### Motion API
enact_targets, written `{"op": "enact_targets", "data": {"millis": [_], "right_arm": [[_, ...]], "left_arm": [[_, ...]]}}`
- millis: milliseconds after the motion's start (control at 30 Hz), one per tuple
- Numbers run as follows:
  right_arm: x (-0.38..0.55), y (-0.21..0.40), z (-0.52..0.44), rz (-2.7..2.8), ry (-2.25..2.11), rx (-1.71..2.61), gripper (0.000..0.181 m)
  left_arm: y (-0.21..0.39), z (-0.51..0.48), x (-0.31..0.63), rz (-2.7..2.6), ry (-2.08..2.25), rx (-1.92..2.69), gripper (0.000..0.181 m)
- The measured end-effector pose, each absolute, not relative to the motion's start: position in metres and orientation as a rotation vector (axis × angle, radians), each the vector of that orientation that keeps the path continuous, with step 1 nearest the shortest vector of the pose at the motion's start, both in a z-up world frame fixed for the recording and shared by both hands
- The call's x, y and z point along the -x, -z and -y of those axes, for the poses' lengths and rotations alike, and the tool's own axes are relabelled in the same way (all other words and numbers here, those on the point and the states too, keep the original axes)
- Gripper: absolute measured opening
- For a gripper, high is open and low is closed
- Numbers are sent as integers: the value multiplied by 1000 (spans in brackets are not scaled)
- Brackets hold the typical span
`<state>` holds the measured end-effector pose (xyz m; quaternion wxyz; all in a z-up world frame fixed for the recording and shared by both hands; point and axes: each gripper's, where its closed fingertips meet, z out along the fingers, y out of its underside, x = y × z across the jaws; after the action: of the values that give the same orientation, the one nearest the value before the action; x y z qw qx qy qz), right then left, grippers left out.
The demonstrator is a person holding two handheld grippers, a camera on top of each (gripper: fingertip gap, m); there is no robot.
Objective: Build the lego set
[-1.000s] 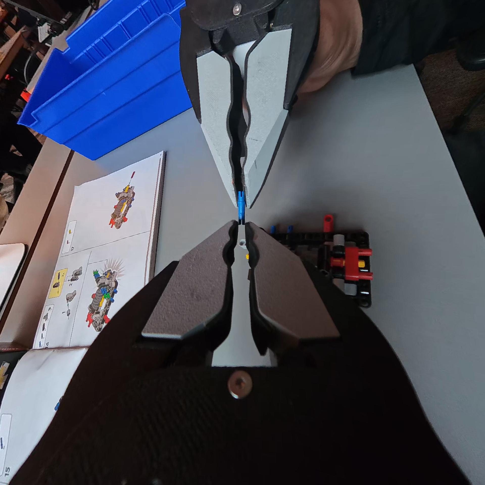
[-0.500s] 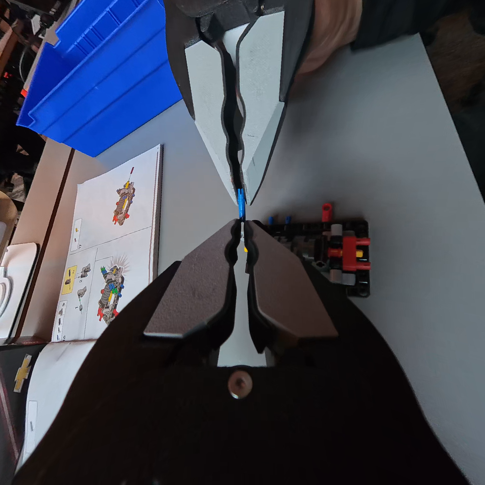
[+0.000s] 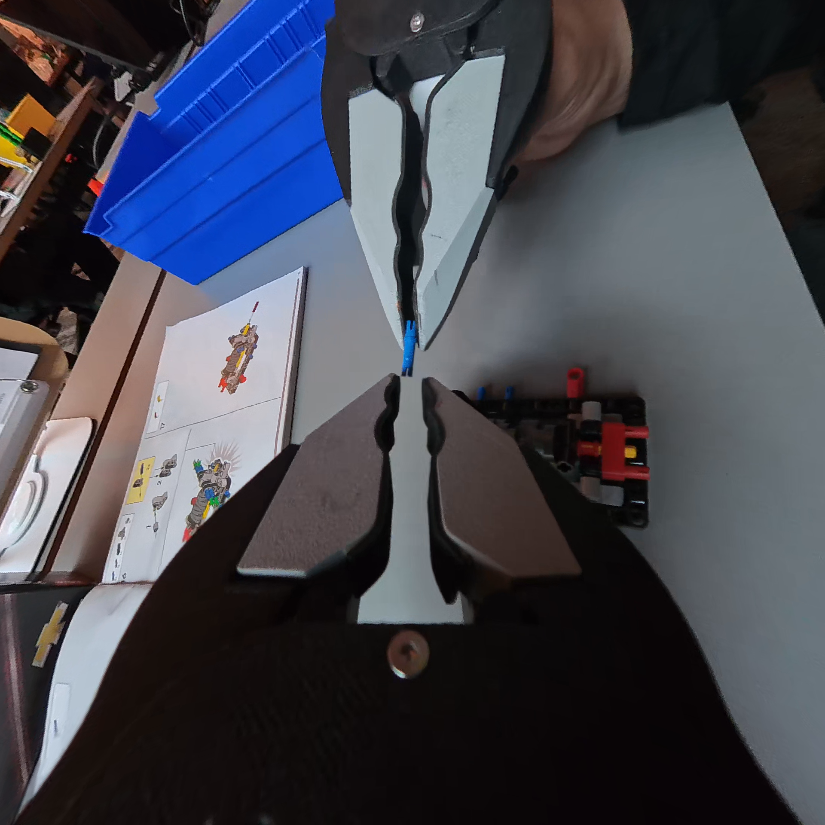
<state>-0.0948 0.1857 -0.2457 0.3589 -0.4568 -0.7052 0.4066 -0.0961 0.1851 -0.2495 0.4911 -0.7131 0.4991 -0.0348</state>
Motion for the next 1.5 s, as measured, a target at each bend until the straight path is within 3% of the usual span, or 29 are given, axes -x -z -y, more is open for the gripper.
{"op": "enact_targets", "data": {"millis": [1267, 1500], "right_arm": [[119, 235, -188, 1725, -1220, 1188, 0], [120, 234, -216, 1629, -1281, 1276, 7]], "left_arm": [[250, -200, 136, -1137, -71, 1699, 2], [260, -209, 157, -1091, -73, 1766, 2]]}}
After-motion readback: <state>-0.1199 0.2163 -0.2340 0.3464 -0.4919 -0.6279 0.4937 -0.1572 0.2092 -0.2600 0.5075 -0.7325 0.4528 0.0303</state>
